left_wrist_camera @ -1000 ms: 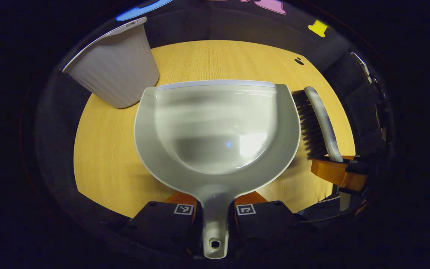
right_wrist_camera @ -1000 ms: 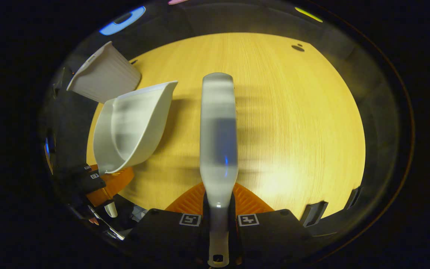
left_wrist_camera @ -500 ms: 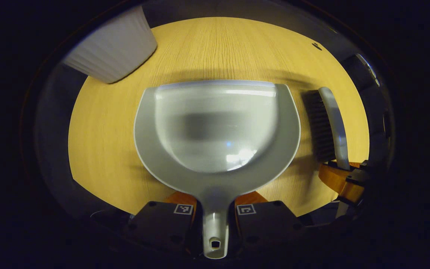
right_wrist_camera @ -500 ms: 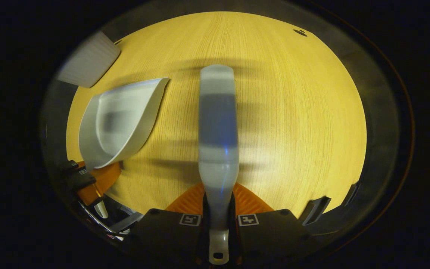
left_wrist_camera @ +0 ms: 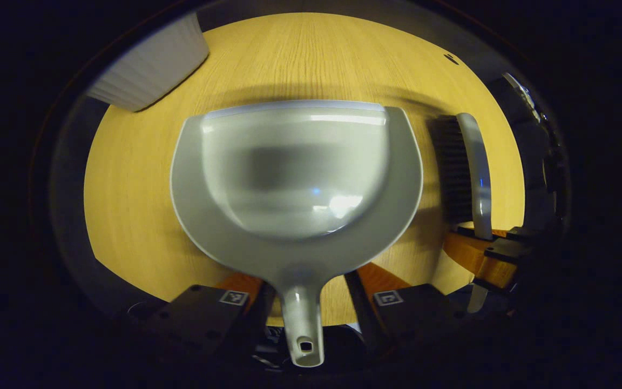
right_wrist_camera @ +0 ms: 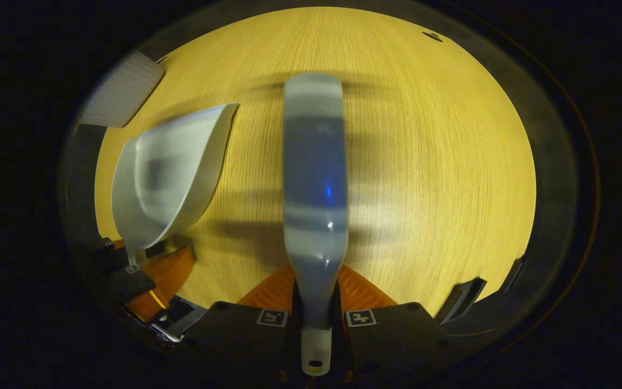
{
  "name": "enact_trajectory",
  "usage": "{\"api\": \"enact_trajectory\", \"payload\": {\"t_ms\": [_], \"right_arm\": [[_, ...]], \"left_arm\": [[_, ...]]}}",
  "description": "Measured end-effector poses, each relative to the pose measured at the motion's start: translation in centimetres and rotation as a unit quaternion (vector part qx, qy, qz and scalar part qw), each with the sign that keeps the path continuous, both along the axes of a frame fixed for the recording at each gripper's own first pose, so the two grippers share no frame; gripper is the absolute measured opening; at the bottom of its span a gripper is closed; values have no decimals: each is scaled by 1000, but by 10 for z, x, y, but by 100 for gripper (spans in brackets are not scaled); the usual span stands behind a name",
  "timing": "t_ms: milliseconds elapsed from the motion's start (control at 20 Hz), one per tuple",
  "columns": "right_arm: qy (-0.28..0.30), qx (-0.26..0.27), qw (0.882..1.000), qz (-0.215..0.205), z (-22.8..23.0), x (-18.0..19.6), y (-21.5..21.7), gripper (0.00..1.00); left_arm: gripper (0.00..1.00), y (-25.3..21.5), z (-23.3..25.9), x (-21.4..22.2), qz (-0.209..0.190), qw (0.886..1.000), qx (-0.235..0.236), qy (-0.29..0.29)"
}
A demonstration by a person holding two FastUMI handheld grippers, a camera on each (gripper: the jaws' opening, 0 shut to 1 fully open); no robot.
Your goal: Pick up the small broom and dustpan from the desktop, sweep the trash into the dustpan with the broom, and then empty the trash into the garbage bin.
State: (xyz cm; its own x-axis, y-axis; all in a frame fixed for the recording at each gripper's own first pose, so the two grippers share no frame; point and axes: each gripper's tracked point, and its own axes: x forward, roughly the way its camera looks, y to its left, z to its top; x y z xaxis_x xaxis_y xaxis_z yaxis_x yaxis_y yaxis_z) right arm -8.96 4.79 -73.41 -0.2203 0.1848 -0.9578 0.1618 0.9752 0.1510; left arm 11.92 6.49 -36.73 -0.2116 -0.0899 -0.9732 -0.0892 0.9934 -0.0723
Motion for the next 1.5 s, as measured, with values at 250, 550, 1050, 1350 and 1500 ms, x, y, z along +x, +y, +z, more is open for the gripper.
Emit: {"api": "enact_trajectory", "payload": {"t_ms": [250, 550, 1050, 1350, 1500], "right_arm": [[13, 16, 1000, 8, 3, -6, 2, 60], [6, 52, 999, -12, 23, -4, 11, 100], [-108, 73, 988, -80, 109, 16, -5, 90], [-234, 34, 965, -111, 172, 40, -33, 99], [-318, 0, 941, -117, 214, 52, -38, 99]], "left_arm": [[86, -6, 4, -4, -6, 1000, 1, 6], [86, -5, 18, -5, -23, 999, -17, -28], [86, 18, 81, -17, -67, 989, -12, -133], [86, 19, 144, -16, -54, 971, -60, -225], [86, 28, 175, -5, -32, 957, -98, -273]]}}
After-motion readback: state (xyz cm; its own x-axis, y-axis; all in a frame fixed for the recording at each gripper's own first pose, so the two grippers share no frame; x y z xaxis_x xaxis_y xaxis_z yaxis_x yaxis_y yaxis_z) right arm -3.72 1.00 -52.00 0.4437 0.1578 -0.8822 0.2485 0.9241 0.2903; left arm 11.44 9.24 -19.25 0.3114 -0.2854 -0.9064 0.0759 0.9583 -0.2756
